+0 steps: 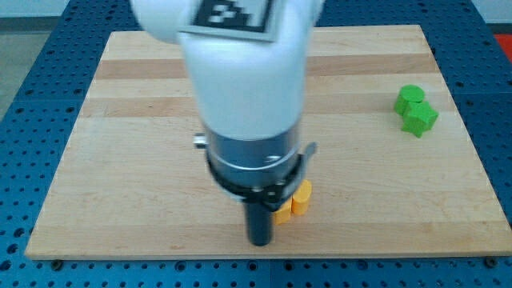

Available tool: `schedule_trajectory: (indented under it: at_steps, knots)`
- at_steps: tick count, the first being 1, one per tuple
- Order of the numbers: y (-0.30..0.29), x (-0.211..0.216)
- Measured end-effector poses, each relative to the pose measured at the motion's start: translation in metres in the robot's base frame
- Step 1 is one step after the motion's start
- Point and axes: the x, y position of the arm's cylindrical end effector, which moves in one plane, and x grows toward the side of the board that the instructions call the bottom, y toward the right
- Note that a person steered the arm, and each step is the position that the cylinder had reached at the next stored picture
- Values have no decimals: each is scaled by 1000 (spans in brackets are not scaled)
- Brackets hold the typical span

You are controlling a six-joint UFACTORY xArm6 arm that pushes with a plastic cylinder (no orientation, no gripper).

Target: Push the yellow hexagon to the right side of the red circle

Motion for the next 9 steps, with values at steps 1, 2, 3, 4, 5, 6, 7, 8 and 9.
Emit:
schedule_trajectory:
  at_steps: [1,2,3,4,5,6,7,8,9]
  knots:
    - [29,0]
    - [31,-8]
    - [15,-11]
    - [-5,-12]
    - [-7,-26]
    - [-7,-46]
    - [-7,-70]
    - [-7,-92]
    - [-4,-117]
